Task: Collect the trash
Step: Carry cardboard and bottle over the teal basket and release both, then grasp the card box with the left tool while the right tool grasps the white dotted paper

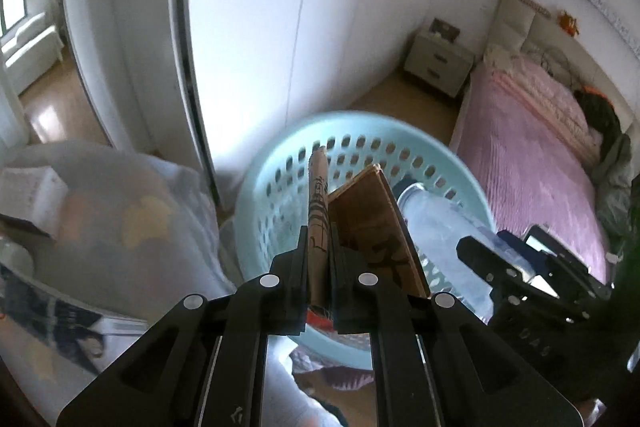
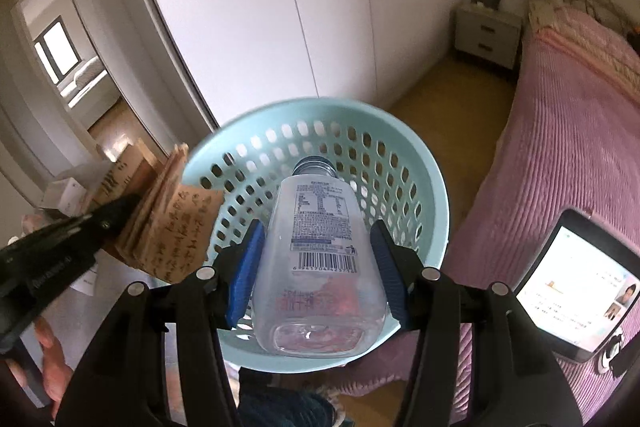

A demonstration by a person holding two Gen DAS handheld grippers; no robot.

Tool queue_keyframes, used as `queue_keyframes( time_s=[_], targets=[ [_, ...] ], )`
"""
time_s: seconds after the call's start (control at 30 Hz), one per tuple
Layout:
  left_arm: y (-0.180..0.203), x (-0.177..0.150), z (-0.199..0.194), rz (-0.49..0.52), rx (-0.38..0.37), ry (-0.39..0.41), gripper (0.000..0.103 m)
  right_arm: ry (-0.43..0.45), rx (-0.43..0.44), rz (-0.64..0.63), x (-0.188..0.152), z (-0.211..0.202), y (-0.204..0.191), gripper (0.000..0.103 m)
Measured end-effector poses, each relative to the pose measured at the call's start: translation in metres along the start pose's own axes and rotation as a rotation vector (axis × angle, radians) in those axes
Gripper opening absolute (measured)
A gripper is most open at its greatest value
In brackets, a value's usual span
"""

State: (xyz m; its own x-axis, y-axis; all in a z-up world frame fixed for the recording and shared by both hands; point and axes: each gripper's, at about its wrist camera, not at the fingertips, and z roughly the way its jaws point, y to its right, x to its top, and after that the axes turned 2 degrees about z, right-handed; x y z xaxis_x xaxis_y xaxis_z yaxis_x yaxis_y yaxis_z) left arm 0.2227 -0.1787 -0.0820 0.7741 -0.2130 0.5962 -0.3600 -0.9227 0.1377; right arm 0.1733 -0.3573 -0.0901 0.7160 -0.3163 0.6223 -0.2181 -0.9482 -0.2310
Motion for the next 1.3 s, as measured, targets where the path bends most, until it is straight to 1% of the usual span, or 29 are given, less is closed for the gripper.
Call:
queue_keyframes(
  time_s=[0.17,0.2,0.27,0.33,0.37,0.47,0.57,0.67,0.83,1.03,1.2,1.3],
  targets=[
    [0.007,-0.007,0.016,0.018,-0.007,-0.041,0.010,-0.013,-0.003,0.013,-0.011,0.004,0.000,0.051],
    [0.009,-0.007,0.018,0.023,-0.007,-0.048,0.013,-0.010,-0.002,0.016,-0.011,0.004,0.001,0.051],
    [0.010,-0.009,0.017,0.026,-0.014,-0.061,0.028,0.000,-0.005,0.020,-0.014,-0.004,-0.002,0.051],
    [0.010,-0.008,0.014,0.015,-0.011,-0.050,0.059,0.006,-0.002,0.025,-0.014,-0.011,-0.001,0.051],
    [0.009,-0.009,0.008,0.009,-0.009,-0.032,0.063,0.009,0.003,0.029,-0.014,-0.014,-0.001,0.051],
    [0.012,-0.009,-0.008,0.010,-0.031,0.014,0.063,0.036,0.022,0.048,-0.014,-0.025,0.002,0.051],
    [0.010,-0.011,-0.030,0.011,-0.038,0.062,0.063,0.060,0.031,0.049,-0.014,-0.036,0.000,0.051],
    [0.008,-0.016,-0.053,0.012,-0.047,0.112,0.063,0.081,0.046,0.032,-0.016,-0.048,-0.007,0.051],
    [0.003,-0.028,-0.093,0.007,-0.039,0.180,0.063,0.107,0.079,-0.014,-0.021,-0.066,-0.028,0.051],
    [-0.019,-0.044,-0.145,-0.035,-0.016,0.263,0.063,0.164,0.149,-0.081,-0.029,-0.097,-0.065,0.051],
    [-0.053,-0.068,-0.195,-0.100,0.041,0.333,0.063,0.193,0.245,-0.172,-0.048,-0.121,-0.112,0.051],
    [-0.083,-0.090,-0.223,-0.165,0.094,0.361,0.063,0.183,0.308,-0.237,-0.065,-0.128,-0.144,0.052]
  ],
)
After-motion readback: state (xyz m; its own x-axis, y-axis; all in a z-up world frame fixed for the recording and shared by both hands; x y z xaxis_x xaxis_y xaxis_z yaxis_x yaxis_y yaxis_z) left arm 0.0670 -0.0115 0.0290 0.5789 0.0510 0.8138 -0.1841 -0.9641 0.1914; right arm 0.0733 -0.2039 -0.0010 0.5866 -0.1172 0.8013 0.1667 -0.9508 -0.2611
